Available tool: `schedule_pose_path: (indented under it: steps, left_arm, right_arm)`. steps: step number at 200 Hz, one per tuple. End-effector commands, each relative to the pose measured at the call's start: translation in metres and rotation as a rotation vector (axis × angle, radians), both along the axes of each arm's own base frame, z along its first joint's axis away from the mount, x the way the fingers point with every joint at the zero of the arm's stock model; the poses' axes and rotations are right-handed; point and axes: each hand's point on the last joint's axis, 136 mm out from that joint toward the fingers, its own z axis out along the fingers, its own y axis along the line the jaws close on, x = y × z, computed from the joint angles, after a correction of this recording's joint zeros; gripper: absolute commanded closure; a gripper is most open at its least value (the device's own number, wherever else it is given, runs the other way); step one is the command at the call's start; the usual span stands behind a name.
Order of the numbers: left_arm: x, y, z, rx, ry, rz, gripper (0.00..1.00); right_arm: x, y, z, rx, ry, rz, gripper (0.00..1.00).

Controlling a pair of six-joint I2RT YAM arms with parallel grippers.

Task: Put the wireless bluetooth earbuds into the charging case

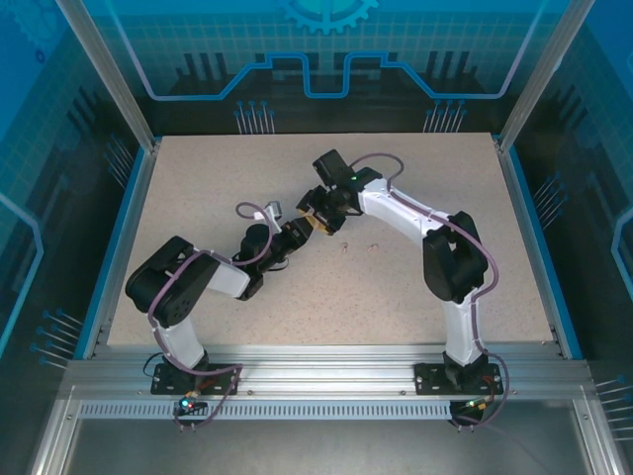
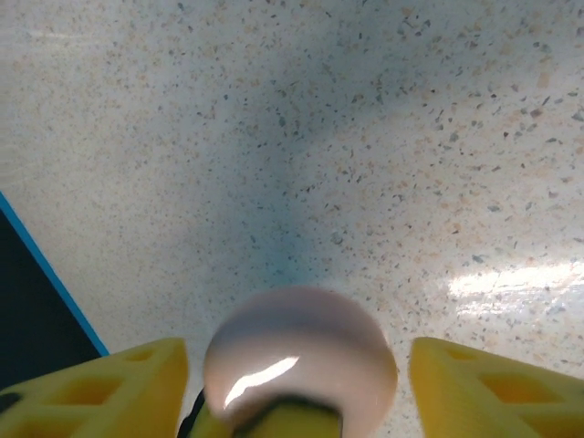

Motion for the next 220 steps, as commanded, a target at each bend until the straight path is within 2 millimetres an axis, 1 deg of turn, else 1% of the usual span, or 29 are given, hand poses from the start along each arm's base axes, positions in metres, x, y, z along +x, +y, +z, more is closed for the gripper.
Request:
schedule_pose_path:
  steps: [1, 16, 29, 38, 44, 53, 54, 59, 65, 76, 88, 111, 120, 131, 153, 183, 220]
  left_arm:
    - [-0.002, 0.002, 0.006, -0.003, 0.016, 0.004, 1.00]
    - [-0.006, 0.000, 0.006, 0.020, 0.047, -0.027, 1.00]
    - [-0.013, -0.007, 0.011, 0.045, 0.054, -0.092, 1.00]
    - [-0.017, -0.012, 0.017, 0.067, 0.052, -0.143, 1.00]
    - [-0.020, -0.015, 0.021, 0.083, 0.051, -0.181, 1.00]
    - [-0.025, -0.021, 0.028, 0.102, 0.042, -0.245, 1.00]
    - [-0.026, -0.021, 0.029, 0.103, 0.040, -0.253, 1.00]
    - [-0.028, -0.022, 0.033, 0.112, 0.032, -0.280, 1.00]
    - [-0.031, -0.024, 0.037, 0.120, 0.033, -0.312, 1.00]
    - [-0.035, -0.025, 0.045, 0.137, 0.019, -0.373, 1.00]
    - [-0.039, -0.024, 0.054, 0.146, 0.005, -0.423, 1.00]
    - [-0.045, -0.021, 0.066, 0.141, -0.019, -0.494, 1.00]
    - [-0.047, -0.019, 0.070, 0.134, -0.030, -0.517, 1.00]
    - [-0.050, -0.020, 0.075, 0.130, -0.041, -0.548, 1.00]
    - [-0.055, -0.023, 0.082, 0.123, -0.061, -0.586, 1.00]
    - [-0.057, -0.027, 0.088, 0.107, -0.063, -0.624, 1.00]
    - [-0.055, -0.029, 0.096, 0.096, -0.078, -0.626, 1.00]
  right_arm:
    - [0.008, -0.016, 0.041, 0.032, -0.100, -0.029, 0.27]
    - [0.013, -0.034, 0.049, 0.028, -0.148, -0.041, 0.25]
    - [0.014, -0.051, 0.052, 0.020, -0.187, -0.029, 0.24]
    - [0.013, -0.062, 0.049, 0.013, -0.210, -0.002, 0.24]
    - [0.012, -0.068, 0.051, 0.014, -0.243, 0.023, 0.24]
    - [0.010, -0.078, 0.051, -0.002, -0.285, 0.068, 0.24]
    - [0.008, -0.080, 0.048, -0.006, -0.279, 0.065, 0.24]
    - [0.006, -0.086, 0.046, -0.021, -0.302, 0.090, 0.24]
    - [0.004, -0.091, 0.047, -0.030, -0.343, 0.123, 0.24]
    - [-0.002, -0.099, 0.048, -0.041, -0.419, 0.187, 0.24]
    - [-0.009, -0.102, 0.050, -0.032, -0.517, 0.268, 0.25]
    - [-0.025, -0.103, 0.060, 0.051, -0.686, 0.390, 0.25]
    - [-0.032, -0.103, 0.062, 0.082, -0.725, 0.425, 0.25]
    - [-0.040, -0.099, 0.067, 0.127, -0.768, 0.475, 0.25]
    - [-0.052, -0.086, 0.073, 0.210, -0.801, 0.563, 0.26]
    - [-0.056, -0.069, 0.075, 0.262, -0.810, 0.625, 0.26]
    - [-0.054, -0.054, 0.072, 0.285, -0.801, 0.663, 0.27]
